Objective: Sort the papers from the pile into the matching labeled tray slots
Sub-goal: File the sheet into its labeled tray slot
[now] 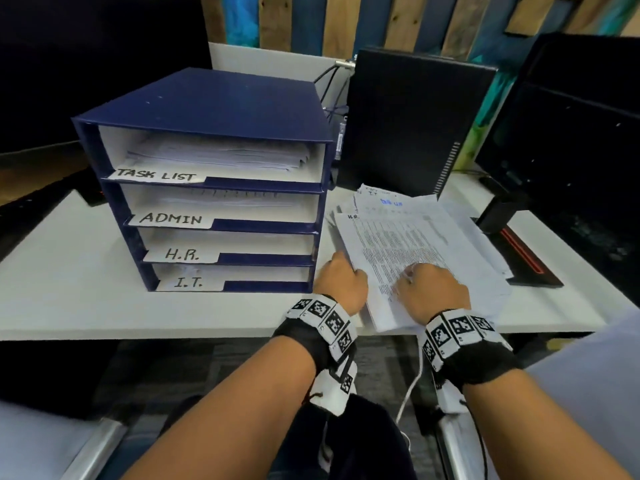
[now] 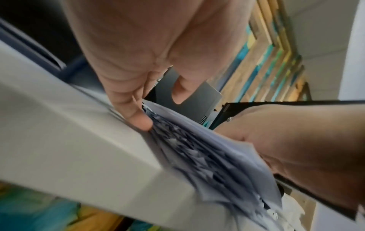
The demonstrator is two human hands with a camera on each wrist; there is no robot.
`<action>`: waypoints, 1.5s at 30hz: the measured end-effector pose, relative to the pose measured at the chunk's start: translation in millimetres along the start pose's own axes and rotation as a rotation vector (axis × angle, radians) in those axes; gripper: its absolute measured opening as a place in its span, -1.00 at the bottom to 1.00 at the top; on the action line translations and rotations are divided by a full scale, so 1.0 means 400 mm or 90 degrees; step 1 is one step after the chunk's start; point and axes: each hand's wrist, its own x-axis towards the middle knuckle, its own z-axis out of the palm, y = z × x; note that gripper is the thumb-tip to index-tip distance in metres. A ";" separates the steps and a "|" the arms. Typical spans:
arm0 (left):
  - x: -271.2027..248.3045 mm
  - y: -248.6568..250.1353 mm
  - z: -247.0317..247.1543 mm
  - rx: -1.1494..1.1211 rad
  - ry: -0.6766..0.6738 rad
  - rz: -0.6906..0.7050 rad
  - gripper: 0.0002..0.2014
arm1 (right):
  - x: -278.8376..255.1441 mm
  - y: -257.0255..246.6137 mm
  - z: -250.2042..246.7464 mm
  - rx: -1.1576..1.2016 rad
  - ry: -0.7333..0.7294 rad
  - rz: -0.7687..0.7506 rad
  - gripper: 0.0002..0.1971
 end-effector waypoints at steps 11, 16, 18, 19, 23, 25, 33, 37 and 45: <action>0.052 0.072 0.064 -0.021 0.146 0.036 -0.82 | -0.020 0.045 -0.009 0.144 -0.027 -0.040 -0.69; 0.005 0.126 0.062 -0.068 0.193 0.134 -0.71 | -0.002 0.086 -0.058 0.268 0.098 0.002 -0.51; -0.021 0.133 0.040 -0.106 0.231 0.141 -0.74 | 0.004 0.100 -0.089 0.325 0.154 0.014 -0.40; -0.034 0.131 0.029 -0.126 0.237 0.147 -0.78 | 0.009 0.107 -0.104 0.364 0.173 0.027 -0.32; -0.084 0.098 -0.035 -0.278 0.201 0.154 -0.93 | -0.007 0.114 -0.153 0.541 0.242 0.051 -0.03; -0.119 0.067 -0.076 -0.327 0.195 0.131 -0.90 | -0.044 0.092 -0.168 0.603 0.233 0.039 -0.19; -0.228 -0.119 -0.216 -0.285 0.224 0.055 -0.85 | -0.203 -0.045 -0.066 0.717 0.144 -0.042 -0.78; -0.263 -0.223 -0.272 -0.163 0.323 0.003 -0.70 | -0.260 -0.120 0.026 0.724 0.040 -0.050 -0.83; -0.331 -0.327 -0.365 -0.054 0.387 -0.103 -0.53 | -0.307 -0.239 0.142 0.696 -0.091 -0.078 -0.82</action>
